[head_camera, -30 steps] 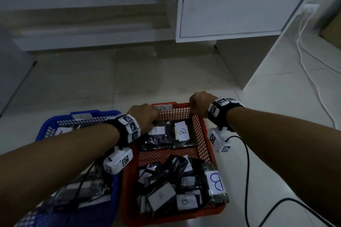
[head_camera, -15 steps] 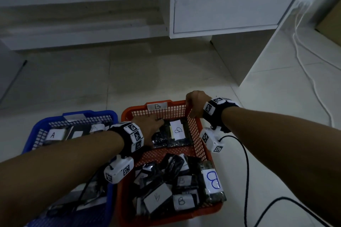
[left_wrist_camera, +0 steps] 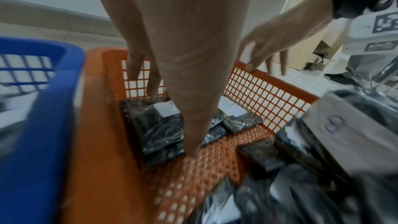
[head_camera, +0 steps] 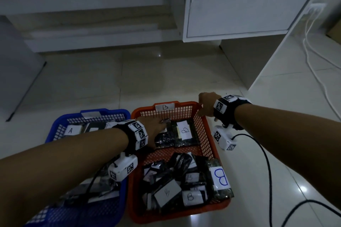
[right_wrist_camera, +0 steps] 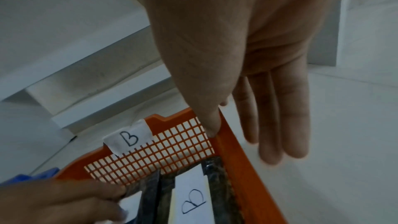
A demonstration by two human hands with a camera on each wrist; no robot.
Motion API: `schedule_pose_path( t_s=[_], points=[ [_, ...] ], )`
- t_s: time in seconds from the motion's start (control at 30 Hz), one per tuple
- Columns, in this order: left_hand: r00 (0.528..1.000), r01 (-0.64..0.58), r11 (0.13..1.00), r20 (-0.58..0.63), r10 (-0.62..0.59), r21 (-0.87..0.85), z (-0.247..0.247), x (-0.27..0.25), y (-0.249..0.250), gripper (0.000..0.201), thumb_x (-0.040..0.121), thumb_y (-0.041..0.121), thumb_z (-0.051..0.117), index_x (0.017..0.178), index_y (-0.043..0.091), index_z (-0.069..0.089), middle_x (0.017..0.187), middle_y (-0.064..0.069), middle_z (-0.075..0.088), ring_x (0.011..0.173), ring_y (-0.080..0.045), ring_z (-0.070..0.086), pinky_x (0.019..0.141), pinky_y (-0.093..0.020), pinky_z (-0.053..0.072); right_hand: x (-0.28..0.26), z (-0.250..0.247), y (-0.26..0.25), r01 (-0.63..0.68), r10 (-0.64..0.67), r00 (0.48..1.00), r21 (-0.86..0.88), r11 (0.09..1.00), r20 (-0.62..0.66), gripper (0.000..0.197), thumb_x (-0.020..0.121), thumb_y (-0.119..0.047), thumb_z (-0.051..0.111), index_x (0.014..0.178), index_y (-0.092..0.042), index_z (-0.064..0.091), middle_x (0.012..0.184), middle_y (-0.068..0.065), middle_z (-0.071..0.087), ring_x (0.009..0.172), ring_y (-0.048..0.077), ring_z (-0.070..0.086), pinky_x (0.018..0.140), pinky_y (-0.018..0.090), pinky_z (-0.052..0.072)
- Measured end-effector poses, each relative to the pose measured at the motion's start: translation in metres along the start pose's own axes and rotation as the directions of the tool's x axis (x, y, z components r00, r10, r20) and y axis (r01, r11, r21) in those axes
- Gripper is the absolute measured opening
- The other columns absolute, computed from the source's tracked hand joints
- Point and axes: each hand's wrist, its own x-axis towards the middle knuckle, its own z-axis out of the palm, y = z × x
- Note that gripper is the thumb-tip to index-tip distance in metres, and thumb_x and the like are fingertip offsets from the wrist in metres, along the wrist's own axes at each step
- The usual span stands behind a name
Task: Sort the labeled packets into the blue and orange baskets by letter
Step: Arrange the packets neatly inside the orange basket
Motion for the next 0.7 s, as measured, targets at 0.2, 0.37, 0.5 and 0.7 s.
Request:
schedule_pose_path(
  t_s=[0.2, 0.37, 0.5, 0.7],
  points=[
    [1.000, -0.003, 0.998, 0.003, 0.003, 0.062, 0.000, -0.017, -0.002, 0.072, 0.078, 0.064, 0.065, 0.135, 0.023, 0.047, 0.127, -0.006, 0.055, 0.112, -0.027, 0.055, 0.097, -0.045, 0.046, -0.006, 0.007, 0.003, -0.066, 0.054, 0.993, 0.105, 0.992, 0.109, 0.025, 0.090, -0.028, 0.068, 0.101, -0.013, 0.051, 0.084, 0.014, 0.073, 0.065, 0.026, 0.075, 0.065, 0.047, 0.063],
    [0.996, -0.023, 1.000, -0.081, 0.022, -0.013, -0.022, -0.026, 0.012, 0.050, 0.085, 0.054, 0.064, 0.123, 0.023, 0.057, 0.121, -0.002, 0.058, 0.110, -0.023, 0.057, 0.093, -0.038, 0.044, -0.017, -0.014, -0.016, 0.031, -0.051, 0.995, -0.220, 0.975, -0.085, 0.028, 0.086, -0.028, 0.069, 0.103, -0.015, 0.051, 0.081, 0.002, 0.064, 0.060, 0.018, 0.065, 0.059, 0.038, 0.061],
    [0.992, -0.089, 0.912, 0.042, 0.116, -0.401, -0.053, -0.028, 0.047, 0.021, 0.093, 0.035, 0.060, 0.107, 0.021, 0.066, 0.106, 0.005, 0.067, 0.096, -0.015, 0.063, 0.087, -0.035, 0.054, -0.036, -0.017, -0.047, 0.167, -0.109, 0.946, -0.171, 0.971, 0.306, 0.018, 0.082, -0.019, 0.079, 0.093, -0.012, 0.067, 0.089, 0.007, 0.074, 0.068, 0.016, 0.072, 0.070, 0.033, 0.063],
    [0.967, -0.055, 0.847, 0.184, 0.177, -0.529, -0.053, -0.033, 0.076, 0.046, 0.072, 0.049, 0.065, 0.115, 0.036, 0.057, 0.110, 0.010, 0.063, 0.099, -0.013, 0.061, 0.089, -0.039, 0.056, -0.072, 0.006, -0.049, 0.347, 0.000, 0.760, -0.406, 0.846, 0.650, 0.044, 0.087, -0.040, 0.073, 0.126, -0.020, 0.067, 0.125, 0.002, 0.067, 0.098, 0.016, 0.059, 0.058, 0.017, 0.041]
  ],
)
